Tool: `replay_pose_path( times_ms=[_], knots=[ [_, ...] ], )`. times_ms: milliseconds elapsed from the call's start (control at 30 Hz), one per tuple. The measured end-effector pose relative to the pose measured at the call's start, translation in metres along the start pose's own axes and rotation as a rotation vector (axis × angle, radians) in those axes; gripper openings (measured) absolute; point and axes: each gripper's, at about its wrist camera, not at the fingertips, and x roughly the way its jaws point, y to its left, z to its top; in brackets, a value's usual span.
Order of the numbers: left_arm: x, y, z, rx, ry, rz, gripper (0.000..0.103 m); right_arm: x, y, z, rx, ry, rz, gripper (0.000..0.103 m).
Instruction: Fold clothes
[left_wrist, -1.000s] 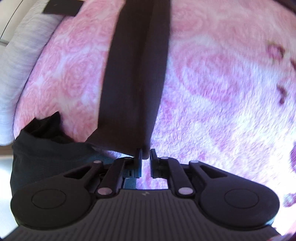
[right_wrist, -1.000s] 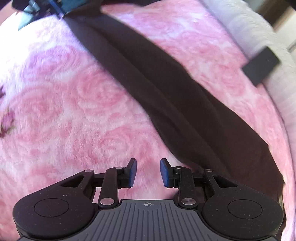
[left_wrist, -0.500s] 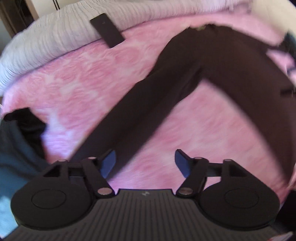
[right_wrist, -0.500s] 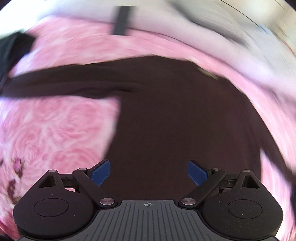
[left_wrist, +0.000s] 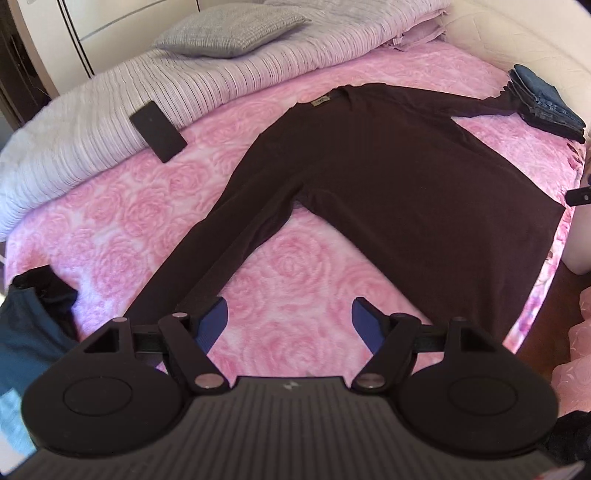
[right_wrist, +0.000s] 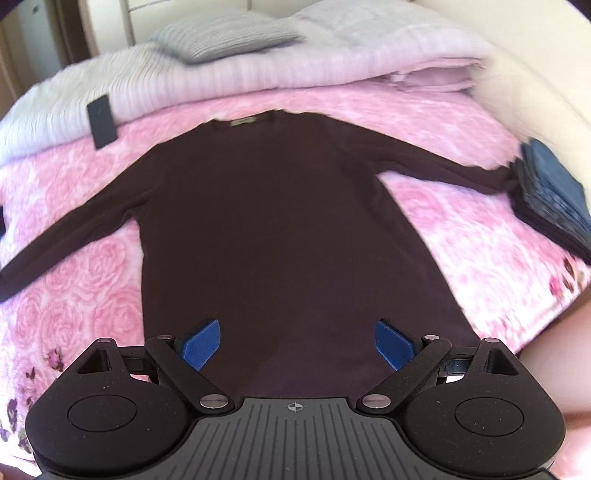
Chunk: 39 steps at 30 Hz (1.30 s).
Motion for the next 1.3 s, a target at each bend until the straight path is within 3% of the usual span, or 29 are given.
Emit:
replay_pose_path(
  times_ms=[200,433,600,700,1033,1300],
  knots=[
    [-0.038,-0.026,0.001,0.014,-0.026,0.015,0.071,-0.059,-0.031,-0.034,0.107,-0.030,-0.024,0.094],
    [-0.073,-0.037,0.001,0.105,-0.112,-0.052,0.071,-0.127,-0.031,-0.067,0.206,-0.082,-0.102,0.094],
    [-0.099,-0.043,0.000,0.170,-0.172,-0.097,0.071,-0.160,0.009,-0.089,0.235,-0.095,-0.145,0.094],
    [-0.111,-0.030,-0.021,0.200,-0.181,-0.083,0.071,-0.169,0.043,-0.101,0.224,-0.095,-0.129,0.094],
    [-0.139,0.034,-0.100,0.141,-0.136,-0.019,0.071,-0.183,0.136,-0.134,0.146,-0.067,-0.106,0.094],
    [-0.149,0.065,-0.122,0.122,-0.136,0.000,0.071,-0.178,0.168,-0.138,0.111,-0.076,-0.093,0.094]
  ],
)
